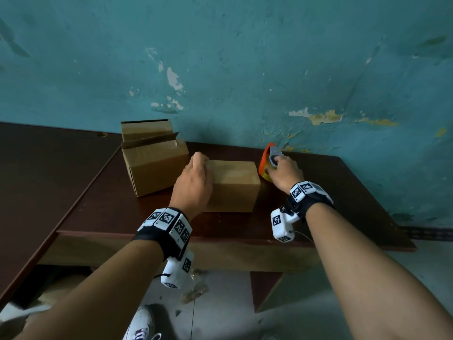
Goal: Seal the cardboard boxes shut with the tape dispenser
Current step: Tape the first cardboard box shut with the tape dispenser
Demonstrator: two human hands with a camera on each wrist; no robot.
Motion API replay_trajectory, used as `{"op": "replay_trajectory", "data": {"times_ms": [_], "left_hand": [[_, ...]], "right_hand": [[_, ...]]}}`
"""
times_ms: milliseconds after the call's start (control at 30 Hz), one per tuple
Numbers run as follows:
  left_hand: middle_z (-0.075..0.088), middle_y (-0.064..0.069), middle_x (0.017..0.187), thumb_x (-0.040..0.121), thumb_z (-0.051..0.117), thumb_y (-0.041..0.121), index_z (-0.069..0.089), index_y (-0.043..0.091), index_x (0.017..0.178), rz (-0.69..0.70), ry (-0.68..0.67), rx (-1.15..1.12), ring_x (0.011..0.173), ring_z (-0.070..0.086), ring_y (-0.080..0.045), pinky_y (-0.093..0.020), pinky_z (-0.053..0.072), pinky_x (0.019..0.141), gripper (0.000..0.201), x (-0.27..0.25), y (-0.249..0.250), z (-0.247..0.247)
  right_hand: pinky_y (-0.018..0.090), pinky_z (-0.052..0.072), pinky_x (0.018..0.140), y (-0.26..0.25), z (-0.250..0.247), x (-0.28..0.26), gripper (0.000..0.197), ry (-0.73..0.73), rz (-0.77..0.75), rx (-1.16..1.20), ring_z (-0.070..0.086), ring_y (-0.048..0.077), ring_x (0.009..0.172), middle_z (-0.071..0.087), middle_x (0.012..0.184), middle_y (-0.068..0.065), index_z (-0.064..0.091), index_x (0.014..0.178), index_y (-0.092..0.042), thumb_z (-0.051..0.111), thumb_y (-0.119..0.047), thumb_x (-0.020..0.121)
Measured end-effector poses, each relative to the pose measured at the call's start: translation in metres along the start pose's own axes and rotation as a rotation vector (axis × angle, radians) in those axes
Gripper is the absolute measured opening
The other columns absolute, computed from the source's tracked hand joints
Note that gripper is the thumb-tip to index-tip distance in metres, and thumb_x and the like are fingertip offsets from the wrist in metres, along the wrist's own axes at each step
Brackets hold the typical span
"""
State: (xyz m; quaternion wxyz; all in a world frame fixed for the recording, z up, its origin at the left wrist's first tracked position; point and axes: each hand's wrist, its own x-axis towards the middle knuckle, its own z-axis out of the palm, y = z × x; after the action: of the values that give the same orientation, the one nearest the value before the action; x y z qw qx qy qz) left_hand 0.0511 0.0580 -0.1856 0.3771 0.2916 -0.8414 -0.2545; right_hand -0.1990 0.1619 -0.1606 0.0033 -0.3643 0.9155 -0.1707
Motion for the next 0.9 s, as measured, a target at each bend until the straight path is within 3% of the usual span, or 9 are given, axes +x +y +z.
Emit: {"op": "replay_trajectory", "data": {"times_ms": [133,233,433,567,633,700,767,833,900], "left_hand": [[0.061,-0.007,0.121,0.113,0.035,0.023,0.048,0.014,0.122,0.024,0.041,0.012,0.104,0.061,-0.026,-0.046,0.053,0.084,0.018,0.000,-0.005,0.005],[0.061,-0.007,0.121,0.112,0.035,0.022,0.048,0.013,0.123,0.027,0.040,0.021,0.104,0.061,-0.025,-0.049,0.053,0.086,0.019,0.001,-0.008,0.006],[0.059,-0.004,0.117,0.112,0.035,0.023,0.048,0.014,0.126,0.011,0.037,0.018,0.101,0.059,-0.025,-0.049,0.053,0.085,0.021,0.000,-0.006,0.004],[0.058,-0.003,0.118,0.112,0.034,0.023,0.048,0.015,0.127,0.005,0.021,0.009,0.104,0.059,-0.024,-0.048,0.052,0.089,0.022,0.000,-0.005,0.003],[0.059,-0.004,0.120,0.112,0.033,0.024,0.048,0.014,0.127,0.001,0.015,0.007,0.107,0.059,-0.024,-0.048,0.052,0.090,0.023,0.000,-0.005,0.002],[0.059,-0.007,0.122,0.112,0.032,0.024,0.048,0.013,0.127,-0.004,0.011,0.005,0.109,0.058,-0.025,-0.048,0.052,0.092,0.024,0.000,-0.003,0.002],[0.059,-0.008,0.122,0.112,0.033,0.023,0.049,0.012,0.127,-0.004,0.008,0.003,0.110,0.058,-0.026,-0.048,0.051,0.092,0.025,0.000,-0.001,0.001],[0.060,-0.010,0.124,0.112,0.033,0.022,0.049,0.010,0.128,-0.002,0.003,0.003,0.111,0.058,-0.027,-0.047,0.051,0.094,0.025,0.000,0.001,-0.001],[0.059,-0.011,0.125,0.112,0.033,0.022,0.049,0.010,0.127,0.001,-0.011,0.010,0.112,0.058,-0.028,-0.045,0.050,0.094,0.025,0.000,0.002,-0.003]], "right_hand": [[0.051,0.044,0.108,-0.001,0.013,0.018,0.049,-0.025,0.041,-0.162,0.055,0.038,0.134,0.059,0.145,0.011,0.060,0.135,-0.015,0.065,-0.049,0.100],[0.056,0.036,0.115,-0.005,0.023,0.027,0.060,-0.048,0.086,-0.176,0.047,0.041,0.141,0.054,0.151,0.014,0.049,0.149,-0.014,0.066,-0.047,0.101],[0.060,0.040,0.112,-0.009,0.035,0.046,0.076,-0.119,0.237,-0.130,0.045,0.042,0.142,0.046,0.155,0.016,0.043,0.154,-0.014,0.071,-0.055,0.096],[0.058,0.044,0.108,-0.005,0.035,0.054,0.072,-0.129,0.255,-0.111,0.050,0.044,0.139,0.052,0.152,0.014,0.048,0.147,-0.019,0.077,-0.055,0.091],[0.060,0.042,0.111,-0.007,0.031,0.053,0.074,-0.133,0.255,-0.103,0.051,0.045,0.139,0.052,0.151,0.014,0.044,0.150,-0.023,0.078,-0.052,0.091],[0.062,0.034,0.117,-0.010,0.023,0.047,0.083,-0.159,0.277,-0.102,0.049,0.046,0.141,0.054,0.151,0.015,0.033,0.159,-0.029,0.077,-0.051,0.091],[0.065,0.015,0.125,-0.009,0.015,0.037,0.083,-0.181,0.227,-0.195,0.049,0.042,0.144,0.059,0.148,0.013,0.026,0.162,-0.028,0.067,-0.058,0.096],[0.067,0.003,0.126,-0.003,0.006,0.024,0.072,-0.133,0.129,-0.245,0.059,0.038,0.135,0.069,0.134,0.011,0.038,0.157,-0.024,0.059,-0.062,0.100],[0.065,0.002,0.128,0.004,-0.002,0.013,0.063,-0.054,0.054,-0.254,0.068,0.033,0.118,0.075,0.105,0.008,0.064,0.129,-0.014,0.053,-0.069,0.099]]}}
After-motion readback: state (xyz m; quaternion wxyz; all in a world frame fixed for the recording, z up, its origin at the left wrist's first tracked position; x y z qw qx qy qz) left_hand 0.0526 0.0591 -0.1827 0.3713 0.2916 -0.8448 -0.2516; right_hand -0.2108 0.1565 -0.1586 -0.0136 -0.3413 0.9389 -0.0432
